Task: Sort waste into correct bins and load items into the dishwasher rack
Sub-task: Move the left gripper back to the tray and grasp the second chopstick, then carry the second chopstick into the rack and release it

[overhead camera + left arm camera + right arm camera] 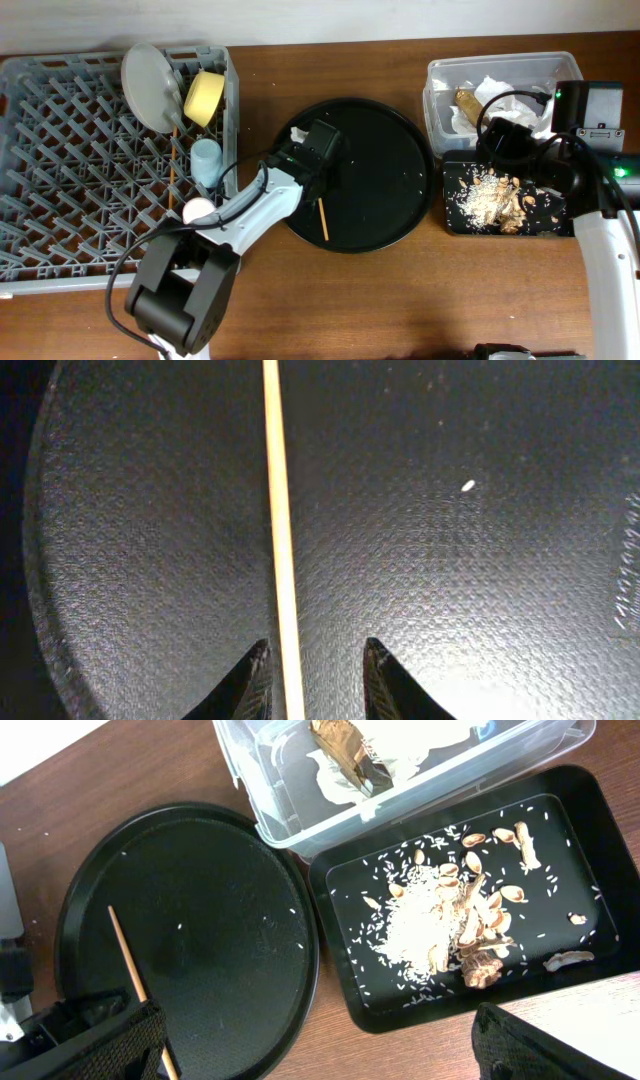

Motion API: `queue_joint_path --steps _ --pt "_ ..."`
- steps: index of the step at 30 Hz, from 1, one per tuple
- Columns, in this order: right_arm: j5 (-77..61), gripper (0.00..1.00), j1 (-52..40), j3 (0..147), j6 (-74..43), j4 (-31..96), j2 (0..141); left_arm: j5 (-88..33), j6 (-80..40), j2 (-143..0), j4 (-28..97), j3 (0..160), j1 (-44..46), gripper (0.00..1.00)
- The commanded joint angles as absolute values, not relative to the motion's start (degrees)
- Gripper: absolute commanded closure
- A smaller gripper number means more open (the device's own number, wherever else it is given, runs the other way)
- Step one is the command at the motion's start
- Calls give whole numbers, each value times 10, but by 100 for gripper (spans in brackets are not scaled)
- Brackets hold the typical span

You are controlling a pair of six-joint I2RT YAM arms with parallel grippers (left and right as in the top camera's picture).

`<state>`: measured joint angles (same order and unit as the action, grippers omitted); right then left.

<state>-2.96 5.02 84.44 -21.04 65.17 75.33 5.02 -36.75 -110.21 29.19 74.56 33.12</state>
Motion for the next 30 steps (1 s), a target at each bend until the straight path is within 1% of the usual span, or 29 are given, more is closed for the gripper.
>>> queue_joint_path --steps 1,12,13,14,17,18,20,25,28,30 --pt "-23 2 53 849 -213 652 754 69 -382 -1136 288 742 333 71" --pt "-23 1 53 849 -213 652 754 69 -397 -1164 274 743 333 72" --pt "-23 2 53 849 -213 652 754 69 -397 -1164 272 743 333 74" --pt "-23 1 53 849 -213 652 754 69 -399 -1165 272 743 333 78" --pt "-23 2 53 849 -213 652 754 63 -399 -1173 265 743 333 80" --pt "-23 2 53 849 -213 652 754 63 -399 -1173 266 743 333 83" --pt "-23 1 53 849 -213 652 754 63 -399 -1173 266 743 333 98" --pt "-23 2 53 849 -213 652 754 62 -399 -1173 266 748 333 99" --pt "-23 2 53 849 -213 652 754 54 -398 -1171 292 778 332 99" --pt "-23 2 53 849 -213 652 754 55 -360 -1167 328 819 328 99"
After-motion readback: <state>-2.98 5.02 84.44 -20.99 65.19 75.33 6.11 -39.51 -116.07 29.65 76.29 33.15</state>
